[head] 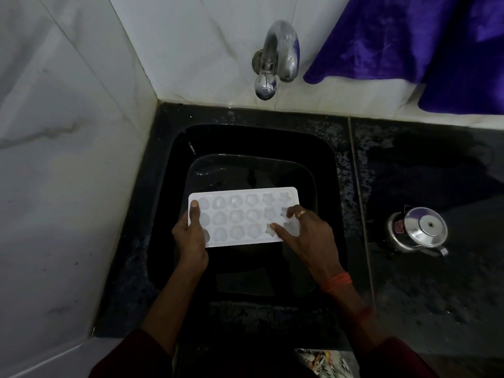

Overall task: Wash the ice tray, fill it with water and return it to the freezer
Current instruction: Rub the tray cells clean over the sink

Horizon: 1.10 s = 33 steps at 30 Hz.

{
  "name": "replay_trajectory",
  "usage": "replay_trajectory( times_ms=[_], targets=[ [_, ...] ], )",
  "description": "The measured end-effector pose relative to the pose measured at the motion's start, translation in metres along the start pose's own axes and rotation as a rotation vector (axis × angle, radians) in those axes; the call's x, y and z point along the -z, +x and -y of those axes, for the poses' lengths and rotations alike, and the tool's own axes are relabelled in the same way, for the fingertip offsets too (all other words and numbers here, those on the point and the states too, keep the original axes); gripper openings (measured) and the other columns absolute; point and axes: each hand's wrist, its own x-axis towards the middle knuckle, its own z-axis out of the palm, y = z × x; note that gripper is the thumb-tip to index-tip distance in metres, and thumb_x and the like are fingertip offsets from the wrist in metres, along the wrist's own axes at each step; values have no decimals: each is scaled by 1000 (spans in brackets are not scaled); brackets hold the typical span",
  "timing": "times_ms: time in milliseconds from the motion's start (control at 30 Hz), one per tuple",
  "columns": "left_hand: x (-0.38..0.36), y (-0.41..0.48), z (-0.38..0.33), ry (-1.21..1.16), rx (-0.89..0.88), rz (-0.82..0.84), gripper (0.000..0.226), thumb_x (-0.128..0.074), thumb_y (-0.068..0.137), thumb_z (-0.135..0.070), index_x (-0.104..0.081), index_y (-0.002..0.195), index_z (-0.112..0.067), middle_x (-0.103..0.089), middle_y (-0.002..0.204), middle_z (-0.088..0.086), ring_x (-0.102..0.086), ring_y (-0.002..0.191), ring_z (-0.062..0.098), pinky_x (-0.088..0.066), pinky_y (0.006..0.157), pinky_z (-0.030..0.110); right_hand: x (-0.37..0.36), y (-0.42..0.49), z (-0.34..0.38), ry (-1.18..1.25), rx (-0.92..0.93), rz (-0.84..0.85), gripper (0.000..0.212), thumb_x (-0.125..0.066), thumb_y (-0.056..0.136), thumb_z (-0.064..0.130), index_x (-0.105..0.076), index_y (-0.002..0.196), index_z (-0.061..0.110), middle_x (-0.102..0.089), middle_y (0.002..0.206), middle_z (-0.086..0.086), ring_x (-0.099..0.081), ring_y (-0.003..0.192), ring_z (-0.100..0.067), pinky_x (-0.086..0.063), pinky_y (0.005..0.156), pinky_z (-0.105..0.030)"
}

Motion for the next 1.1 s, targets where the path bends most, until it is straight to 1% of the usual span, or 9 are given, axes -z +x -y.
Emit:
replay_trajectory(
  times_ms=[267,367,500,567,633,733,833,967,1100],
  targets=[
    [-1,-2,4,-19,11,-22,35,-66,94,-43,-73,108,-12,-74,95,1,-71,89,20,-59,73,33,2,3,2,-31,-55,63,47,-71,80,56,-70,116,26,-56,119,-3,-66,94,-20,-57,83,-37],
    [1,-1,7,-25,15,-19,34,-66,93,-43,-74,106,-12,-74,96,2,-71,91,23,-60,80,40,5,4,3,-34,-64,80,49,-71,80,58,-70,117,26,-55,120,-2,-66,94,-19,-57,84,-38],
    [-1,-2,6,-36,18,-14,27,-66,94,-43,-74,98,-18,-75,95,2,-72,92,23,-60,79,40,2,3,0,5,-5,-18,42,-72,80,57,-66,109,28,-62,122,9,-66,98,-11,-57,85,-35],
    [-1,-3,4,-45,12,-14,26,-65,94,-42,-73,98,-18,-74,94,1,-72,91,22,-60,77,37,2,0,1,18,26,-56,44,-71,81,57,-63,110,26,-63,124,12,-66,102,-9,-56,84,-28],
    [-1,-2,2,-53,9,-8,26,-65,94,-42,-73,98,-18,-74,93,0,-72,89,21,-60,73,35,3,-5,2,45,60,-98,46,-71,81,56,-61,112,23,-61,134,5,-66,106,-11,-54,80,-23],
    [-1,-3,2,-56,7,4,26,-65,95,-42,-73,98,-18,-74,92,-1,-72,85,18,-58,66,31,7,-14,2,36,89,-136,43,-71,79,56,-61,105,24,-49,148,-1,-67,104,-14,-59,70,-28],
    [-2,-5,1,-58,6,0,27,-65,94,-42,-73,100,-16,-74,93,0,-72,89,20,-60,70,34,9,-19,1,38,91,-119,39,-70,77,58,-67,96,24,-47,149,2,-63,109,-9,-58,77,-25],
    [-3,-4,4,-55,7,3,24,-66,93,-44,-74,91,-22,-74,91,1,-71,90,26,-60,85,49,11,-23,0,41,87,-94,51,-74,70,61,-71,102,21,-46,149,1,-62,114,-11,-57,87,-28],
    [-3,-5,1,-59,-2,11,23,-65,94,-43,-73,93,-22,-75,93,0,-72,90,22,-60,84,45,9,-22,-6,-20,121,-35,55,-79,70,57,-73,109,18,-44,151,-1,-65,112,-17,-59,86,-33]
  ],
)
